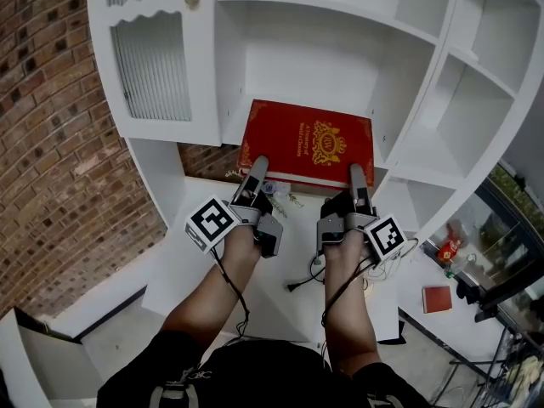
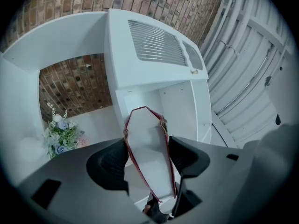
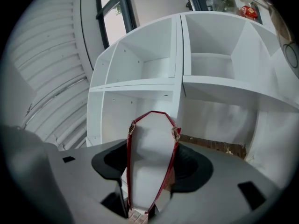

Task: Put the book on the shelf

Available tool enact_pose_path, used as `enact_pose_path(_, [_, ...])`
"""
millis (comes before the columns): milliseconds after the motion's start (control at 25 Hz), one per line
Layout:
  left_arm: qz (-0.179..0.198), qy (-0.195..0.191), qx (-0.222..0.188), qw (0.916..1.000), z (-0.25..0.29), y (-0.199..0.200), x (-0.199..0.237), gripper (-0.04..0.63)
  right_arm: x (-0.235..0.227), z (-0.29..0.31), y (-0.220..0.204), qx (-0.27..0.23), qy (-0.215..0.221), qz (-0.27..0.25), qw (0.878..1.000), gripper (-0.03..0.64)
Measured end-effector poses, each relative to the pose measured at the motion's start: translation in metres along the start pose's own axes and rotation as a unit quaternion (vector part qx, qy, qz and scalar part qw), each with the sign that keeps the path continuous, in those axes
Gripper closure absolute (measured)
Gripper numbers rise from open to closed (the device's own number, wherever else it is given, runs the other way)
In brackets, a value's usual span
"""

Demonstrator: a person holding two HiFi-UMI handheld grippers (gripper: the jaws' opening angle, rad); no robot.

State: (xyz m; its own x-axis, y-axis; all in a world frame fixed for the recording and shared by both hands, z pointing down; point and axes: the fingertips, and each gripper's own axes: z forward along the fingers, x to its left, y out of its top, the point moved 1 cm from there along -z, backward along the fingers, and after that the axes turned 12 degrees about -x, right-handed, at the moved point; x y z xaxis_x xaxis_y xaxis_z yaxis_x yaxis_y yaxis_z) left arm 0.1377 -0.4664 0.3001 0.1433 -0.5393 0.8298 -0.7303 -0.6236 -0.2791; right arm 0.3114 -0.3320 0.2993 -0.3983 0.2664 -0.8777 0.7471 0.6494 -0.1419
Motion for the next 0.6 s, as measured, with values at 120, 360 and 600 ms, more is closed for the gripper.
enact_pose_path(120, [0.013,0.0,0.004,0.9999,0.012,0.001,0.001,0.313,0.001,0.009,0.0,0.002,-0.005,-0.01,1.0,0.329])
enact_pose_path(360, [0.127,0.001,-0.005,0.9918,0.027,0.006,0.003,0.274,-0.004,0.024,0.008,-0.005,-0.009,-0.076,0.997,0.31])
enact_pose_path(600, [0.276,-0.03,-0.015,0.9605,0.045,0.01,-0.004,0.252,0.0,0.035,0.021,-0.037,-0.015,-0.194,0.98,0.264])
